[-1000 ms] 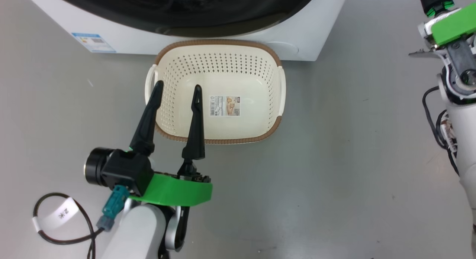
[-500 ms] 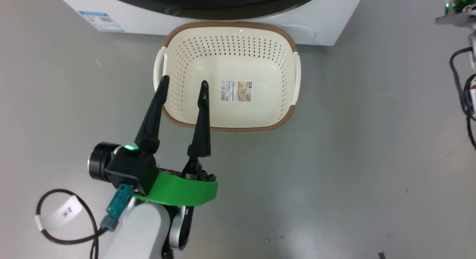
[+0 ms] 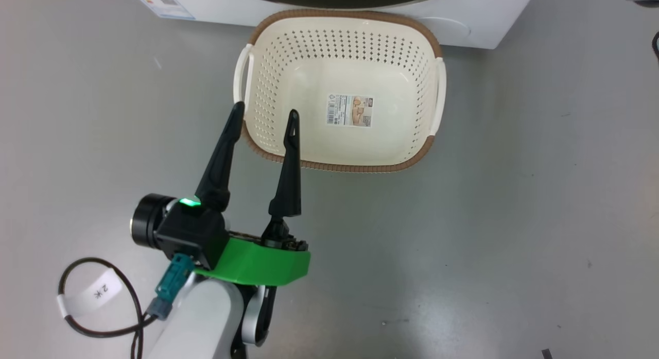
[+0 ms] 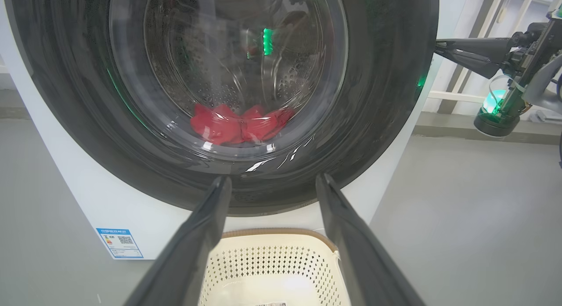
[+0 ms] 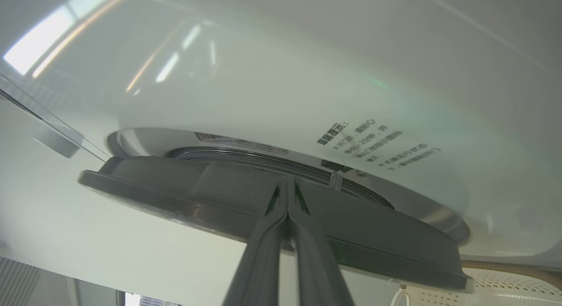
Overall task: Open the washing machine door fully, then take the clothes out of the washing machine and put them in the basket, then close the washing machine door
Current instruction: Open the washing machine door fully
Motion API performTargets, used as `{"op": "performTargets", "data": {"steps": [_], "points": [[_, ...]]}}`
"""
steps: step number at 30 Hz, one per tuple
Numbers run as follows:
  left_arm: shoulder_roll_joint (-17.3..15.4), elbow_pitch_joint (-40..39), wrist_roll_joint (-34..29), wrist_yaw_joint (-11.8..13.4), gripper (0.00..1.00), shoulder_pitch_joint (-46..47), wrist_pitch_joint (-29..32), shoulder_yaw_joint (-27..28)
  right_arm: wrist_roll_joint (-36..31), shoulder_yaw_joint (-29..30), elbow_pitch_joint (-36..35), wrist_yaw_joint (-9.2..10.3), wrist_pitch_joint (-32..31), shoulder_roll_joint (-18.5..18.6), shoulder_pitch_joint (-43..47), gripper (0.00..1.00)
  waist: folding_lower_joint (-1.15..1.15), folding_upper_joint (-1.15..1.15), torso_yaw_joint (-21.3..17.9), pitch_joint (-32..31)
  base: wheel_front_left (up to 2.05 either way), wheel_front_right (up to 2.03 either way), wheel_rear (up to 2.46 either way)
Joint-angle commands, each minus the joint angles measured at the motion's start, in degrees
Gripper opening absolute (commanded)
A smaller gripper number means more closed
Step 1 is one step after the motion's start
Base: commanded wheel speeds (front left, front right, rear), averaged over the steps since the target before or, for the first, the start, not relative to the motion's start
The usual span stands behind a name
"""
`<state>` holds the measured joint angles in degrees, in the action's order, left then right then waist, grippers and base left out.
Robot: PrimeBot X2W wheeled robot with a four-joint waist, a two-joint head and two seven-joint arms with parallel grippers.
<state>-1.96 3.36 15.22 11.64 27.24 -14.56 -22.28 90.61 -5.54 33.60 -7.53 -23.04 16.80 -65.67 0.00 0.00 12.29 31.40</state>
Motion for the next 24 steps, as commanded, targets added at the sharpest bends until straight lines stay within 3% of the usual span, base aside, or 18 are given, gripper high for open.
{"op": "performTargets", "data": {"steps": [1, 13, 24], "points": [[-0.92, -1.74, 0.41, 0.39, 1.0, 0.53, -0.44, 1.28, 0.66, 0.24, -1.14, 0.04, -0.38, -0.2, -1.32, 0.0, 0.0, 0.0, 0.54, 0.43, 0.0, 0.0, 0.0], [-0.92, -1.75, 1.71, 1.21, 1.0, 0.78, -0.44, -0.72, 3.08, 1.22, 4.44, 0.04, -4.69, 0.5, -5.82, 0.0, 0.0, 0.0, 3.75, 1.43, 0.0, 0.0, 0.0], [-0.92, -0.81, 1.78, 1.51, 1.0, 0.75, -0.44, -0.83, 5.89, 0.74, 8.5, 0.04, -11.09, 0.02, -7.76, 0.0, 0.0, 0.0, 4.1, 1.57, 0.0, 0.0, 0.0]]}}
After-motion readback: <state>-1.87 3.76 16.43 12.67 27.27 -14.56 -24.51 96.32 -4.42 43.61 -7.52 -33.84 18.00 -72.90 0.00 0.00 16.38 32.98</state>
